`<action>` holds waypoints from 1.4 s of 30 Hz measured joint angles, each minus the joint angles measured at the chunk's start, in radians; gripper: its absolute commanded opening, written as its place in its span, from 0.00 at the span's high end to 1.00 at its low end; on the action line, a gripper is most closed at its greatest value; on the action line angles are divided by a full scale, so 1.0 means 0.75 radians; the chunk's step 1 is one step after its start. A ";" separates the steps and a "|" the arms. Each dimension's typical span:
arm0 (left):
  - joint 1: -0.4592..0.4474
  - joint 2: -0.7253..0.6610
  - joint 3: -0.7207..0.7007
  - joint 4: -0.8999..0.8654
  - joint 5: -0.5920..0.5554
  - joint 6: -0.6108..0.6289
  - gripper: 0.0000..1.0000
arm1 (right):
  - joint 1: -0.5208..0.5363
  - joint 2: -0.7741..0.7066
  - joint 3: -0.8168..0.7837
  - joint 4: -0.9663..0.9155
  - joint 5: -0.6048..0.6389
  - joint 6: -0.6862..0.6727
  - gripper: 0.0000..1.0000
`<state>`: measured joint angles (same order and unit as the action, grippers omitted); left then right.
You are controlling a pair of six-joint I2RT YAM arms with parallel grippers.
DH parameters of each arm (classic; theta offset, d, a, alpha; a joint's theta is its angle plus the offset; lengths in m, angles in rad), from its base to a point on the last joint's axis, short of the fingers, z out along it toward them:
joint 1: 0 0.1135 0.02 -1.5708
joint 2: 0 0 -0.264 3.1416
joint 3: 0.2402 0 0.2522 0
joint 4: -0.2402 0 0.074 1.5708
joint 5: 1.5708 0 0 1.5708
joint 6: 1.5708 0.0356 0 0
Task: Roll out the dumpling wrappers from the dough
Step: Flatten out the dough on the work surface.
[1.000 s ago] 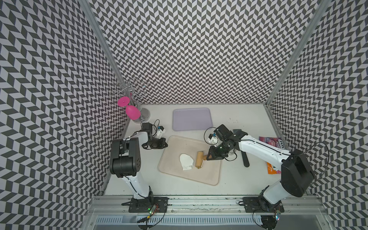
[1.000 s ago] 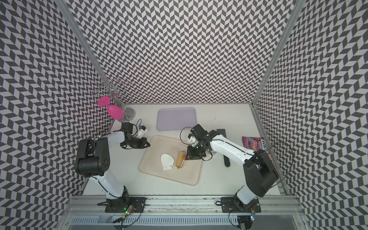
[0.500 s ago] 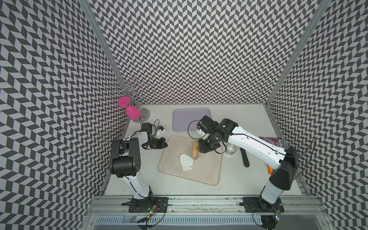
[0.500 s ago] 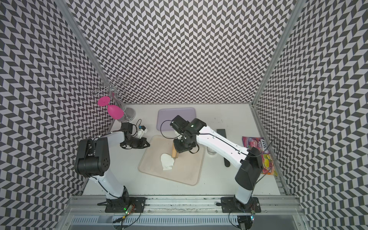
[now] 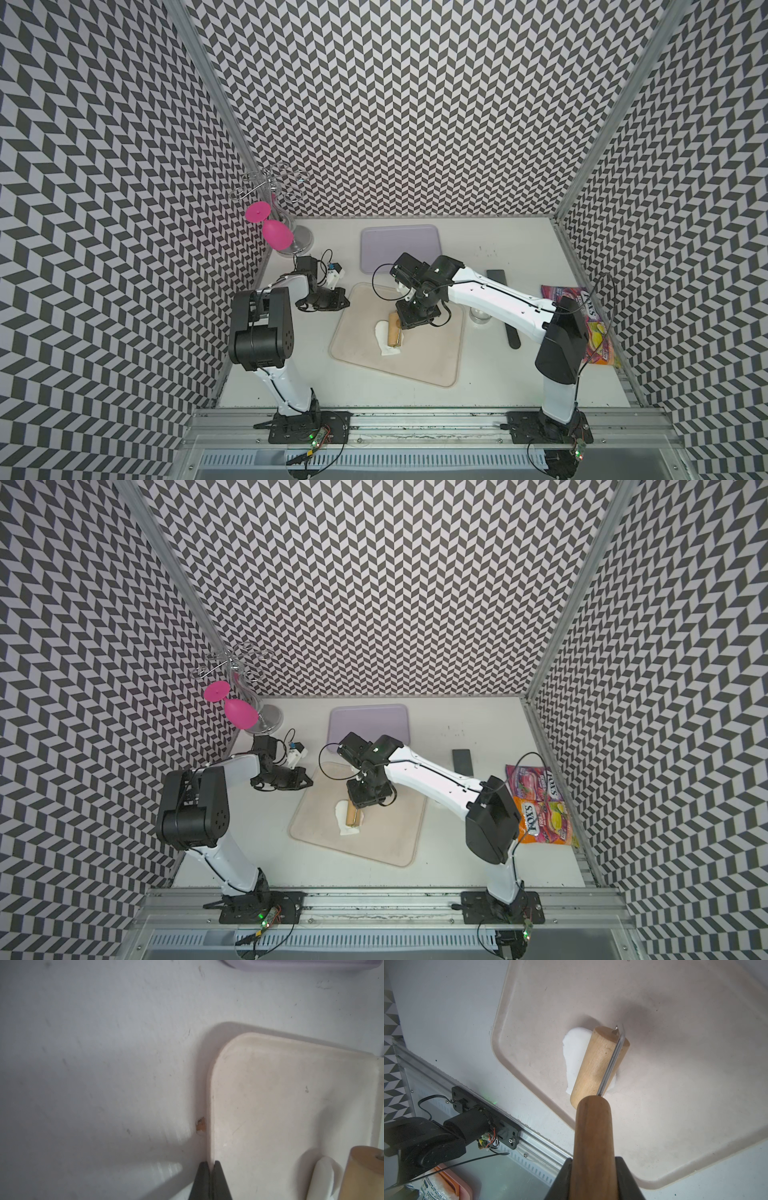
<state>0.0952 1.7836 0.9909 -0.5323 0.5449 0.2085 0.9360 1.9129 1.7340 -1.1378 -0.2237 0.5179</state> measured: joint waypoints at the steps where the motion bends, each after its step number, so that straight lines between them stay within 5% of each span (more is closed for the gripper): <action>1: 0.000 0.000 0.000 0.000 0.001 0.000 1.00 | 0.000 0.006 -0.017 0.020 -0.002 0.004 1.00; 23: 0.001 0.000 0.000 -0.001 0.000 0.000 1.00 | -0.090 0.080 -0.219 0.503 -0.328 0.044 1.00; 27: 0.001 0.000 0.000 -0.001 0.000 0.000 1.00 | -0.091 0.140 -0.096 0.424 -0.338 0.033 1.00; 36: 0.003 0.000 0.000 -0.001 0.000 0.000 1.00 | -0.010 0.314 0.560 0.055 -0.160 -0.087 1.00; 42: 0.003 0.000 0.000 -0.001 0.000 0.000 1.00 | 0.008 0.181 0.508 -0.019 -0.059 -0.133 1.00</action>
<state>0.0971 1.7836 0.9909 -0.5327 0.5449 0.2085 0.9421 2.0487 2.1151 -1.1522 -0.2680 0.4179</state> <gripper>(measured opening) 0.067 0.309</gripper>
